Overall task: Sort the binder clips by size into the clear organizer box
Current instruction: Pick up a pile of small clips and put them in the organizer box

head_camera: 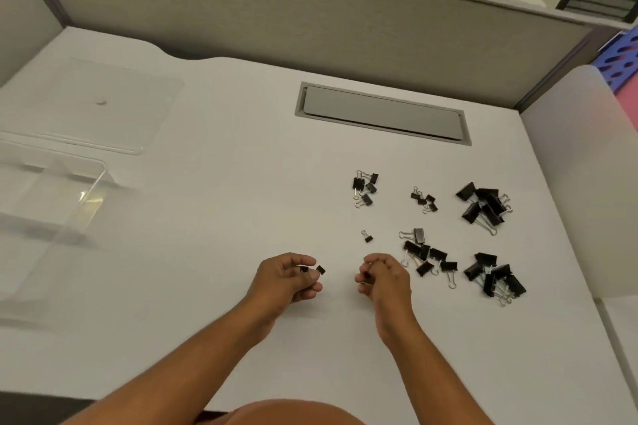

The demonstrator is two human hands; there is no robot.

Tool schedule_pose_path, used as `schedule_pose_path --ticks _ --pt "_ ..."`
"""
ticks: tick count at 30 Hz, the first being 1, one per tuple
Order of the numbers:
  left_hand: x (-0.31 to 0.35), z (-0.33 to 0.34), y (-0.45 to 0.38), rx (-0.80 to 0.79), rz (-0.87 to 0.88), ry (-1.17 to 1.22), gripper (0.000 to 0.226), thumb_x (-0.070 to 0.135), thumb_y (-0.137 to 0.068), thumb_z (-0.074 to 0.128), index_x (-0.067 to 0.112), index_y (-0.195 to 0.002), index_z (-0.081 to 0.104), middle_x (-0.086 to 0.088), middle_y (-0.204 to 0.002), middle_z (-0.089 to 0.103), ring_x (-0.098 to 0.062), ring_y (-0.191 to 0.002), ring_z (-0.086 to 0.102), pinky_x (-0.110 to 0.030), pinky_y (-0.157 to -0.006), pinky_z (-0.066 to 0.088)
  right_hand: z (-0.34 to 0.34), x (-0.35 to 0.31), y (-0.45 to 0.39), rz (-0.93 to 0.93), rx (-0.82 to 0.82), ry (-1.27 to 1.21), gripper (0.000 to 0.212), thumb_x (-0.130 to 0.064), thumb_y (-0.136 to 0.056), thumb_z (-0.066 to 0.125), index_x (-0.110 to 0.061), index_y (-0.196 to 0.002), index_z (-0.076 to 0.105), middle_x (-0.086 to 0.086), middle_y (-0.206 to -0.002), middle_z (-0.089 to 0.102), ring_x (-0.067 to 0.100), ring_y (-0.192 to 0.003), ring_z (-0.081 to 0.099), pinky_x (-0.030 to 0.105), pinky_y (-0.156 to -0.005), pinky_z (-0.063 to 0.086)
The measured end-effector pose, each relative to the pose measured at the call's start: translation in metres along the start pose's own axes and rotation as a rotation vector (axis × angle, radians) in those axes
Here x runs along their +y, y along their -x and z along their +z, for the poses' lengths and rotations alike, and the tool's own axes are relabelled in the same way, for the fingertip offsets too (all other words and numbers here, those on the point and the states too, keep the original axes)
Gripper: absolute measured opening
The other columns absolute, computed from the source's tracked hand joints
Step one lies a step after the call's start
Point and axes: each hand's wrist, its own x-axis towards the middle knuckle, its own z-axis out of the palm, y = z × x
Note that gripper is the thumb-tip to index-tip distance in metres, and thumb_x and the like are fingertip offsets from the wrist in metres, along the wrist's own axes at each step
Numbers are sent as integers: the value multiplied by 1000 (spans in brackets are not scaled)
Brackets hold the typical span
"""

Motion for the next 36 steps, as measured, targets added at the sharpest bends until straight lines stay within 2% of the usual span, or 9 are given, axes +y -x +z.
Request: schedule_pose_path --ticks 4,9,18,23,25,27,30,32,36 --pt "-1 13 6 25 24 14 20 1 -91 75 3 -111 72 -18 -94 74 -28 -87 76 -33 -81 63 -16 -17 -38 -353 14 433 25 -1 -98 43 -16 -97 63 2 -80 61 16 -63 51 29 -59 41" --pt "6 48 -12 74 107 -135 15 0 -90 76 2 -105 73 -22 -96 74 -26 -81 76 -34 -78 63 -13 -12 -87 -642 -57 921 29 3 -94 51 -11 -112 70 4 -107 70 24 -102 60 36 -88 49" --pt "3 68 -27 105 125 -95 16 -3 -90 75 -1 -106 71 -17 -91 75 -26 -80 76 -32 -76 63 -32 -4 -69 -729 -102 768 32 -3 -98 56 -15 -126 65 -3 -127 62 18 -118 55 30 -100 46" --pt "2 74 -35 139 114 -78 16 -4 -90 74 -1 -105 71 -15 -86 75 -26 -81 76 -30 -76 64 -26 -2 -76 -784 -197 1003 40 -26 -101 62 -17 -140 58 1 -139 54 25 -128 43 28 -102 38" --pt "2 77 -34 130 109 -76 16 -4 -90 74 -1 -105 71 -14 -85 74 -26 -80 76 -30 -76 64 -19 -5 -84 -807 -215 1163 29 -20 -103 57 -16 -131 65 3 -135 55 29 -123 44 32 -97 44" --pt "4 77 -33 126 113 -75 16 -4 -91 74 -1 -106 71 -14 -86 74 -26 -81 76 -30 -76 63 -14 -9 -89 -890 -207 1302 17 -8 -99 53 -12 -97 69 3 -112 59 28 -105 49 36 -79 48" --pt "8 71 -30 135 119 -72 17 -4 -91 73 -1 -108 71 -15 -89 75 -25 -82 76 -31 -77 64 -10 -16 -94 -927 -228 1452 24 7 -85 52 -12 -69 52 5 -85 53 24 -85 46 36 -57 40" --pt "9 64 -27 147 116 -55 17 -4 -91 73 -2 -108 70 -15 -89 75 -25 -81 76 -31 -78 64 -9 -19 -97 -968 -262 1524 34 13 -78 54 -14 -63 38 8 -77 49 26 -78 45 35 -51 29" --pt "8 51 -19 170 98 -17 18 -4 -90 74 -3 -108 70 -14 -87 75 -26 -82 76 -31 -78 64 -9 -25 -107 -1046 -330 1622 24 16 -71 58 -7 -75 52 14 -78 52 34 -72 52 37 -50 31"
